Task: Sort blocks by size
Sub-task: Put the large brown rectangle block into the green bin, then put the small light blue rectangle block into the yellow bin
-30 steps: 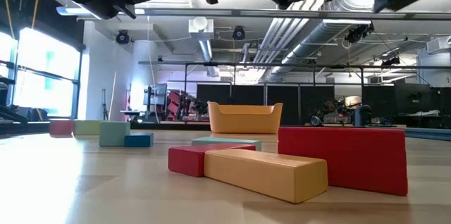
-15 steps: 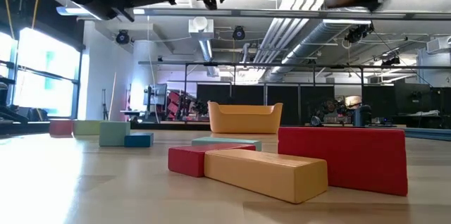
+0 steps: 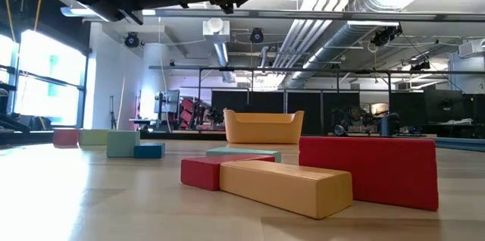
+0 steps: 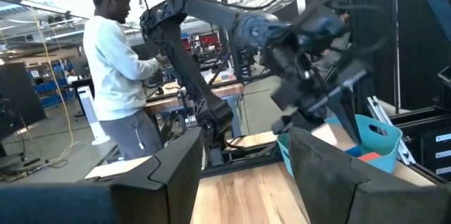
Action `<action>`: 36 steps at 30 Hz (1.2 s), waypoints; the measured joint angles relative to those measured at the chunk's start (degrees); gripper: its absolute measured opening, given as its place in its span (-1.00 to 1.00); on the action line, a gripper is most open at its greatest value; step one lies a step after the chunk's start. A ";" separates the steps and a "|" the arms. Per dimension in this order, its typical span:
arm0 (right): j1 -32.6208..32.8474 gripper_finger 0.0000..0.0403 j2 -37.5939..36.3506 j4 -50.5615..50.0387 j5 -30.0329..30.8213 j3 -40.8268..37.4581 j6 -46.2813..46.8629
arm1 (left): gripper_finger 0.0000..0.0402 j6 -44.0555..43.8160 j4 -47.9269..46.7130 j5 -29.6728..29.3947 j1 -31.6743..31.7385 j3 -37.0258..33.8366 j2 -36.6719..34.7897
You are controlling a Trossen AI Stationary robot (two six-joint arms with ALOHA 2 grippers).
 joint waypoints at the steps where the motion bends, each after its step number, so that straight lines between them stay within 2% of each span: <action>1: 0.69 -0.37 1.02 -2.90 -2.92 1.27 3.61 | -0.03 0.00 0.00 0.00 0.00 0.00 0.00; 4: 2.62 -0.37 3.95 -14.50 -11.84 7.10 11.21 | -0.03 -0.52 0.02 -0.02 0.00 0.00 0.00; 6: 3.74 -0.37 5.78 -22.72 -15.34 11.70 13.47 | -0.03 -1.38 0.02 -0.02 0.00 0.00 0.00; 9: 5.01 -0.37 8.24 -32.64 -15.89 17.37 13.64 | -0.03 -2.61 0.02 -0.03 0.00 0.00 0.00; 11: 5.53 -0.37 9.64 -34.94 -15.88 19.03 11.31 | -0.03 -2.95 0.04 -0.04 0.00 0.00 0.00; 13: 6.03 -0.37 10.96 -33.36 -16.43 19.19 6.28 | -0.03 -2.98 0.06 -0.05 -0.05 0.00 0.00; 16: 6.13 -0.37 12.96 -30.59 -21.56 17.36 -3.82 | -0.03 -3.44 0.07 -0.06 -0.09 0.00 0.00; 21: 5.38 -0.37 15.49 -27.17 -30.15 13.15 -5.38 | -0.03 -4.00 0.07 -0.07 -0.09 0.00 0.02; 28: 2.16 -0.37 16.27 -21.56 -29.44 8.55 -9.07 | -0.03 -3.99 0.28 -0.07 0.00 -0.02 0.02; 36: 0.12 0.10 16.27 -21.88 -29.60 7.75 -10.40 | -0.03 -3.98 0.10 -0.07 0.00 -0.02 0.02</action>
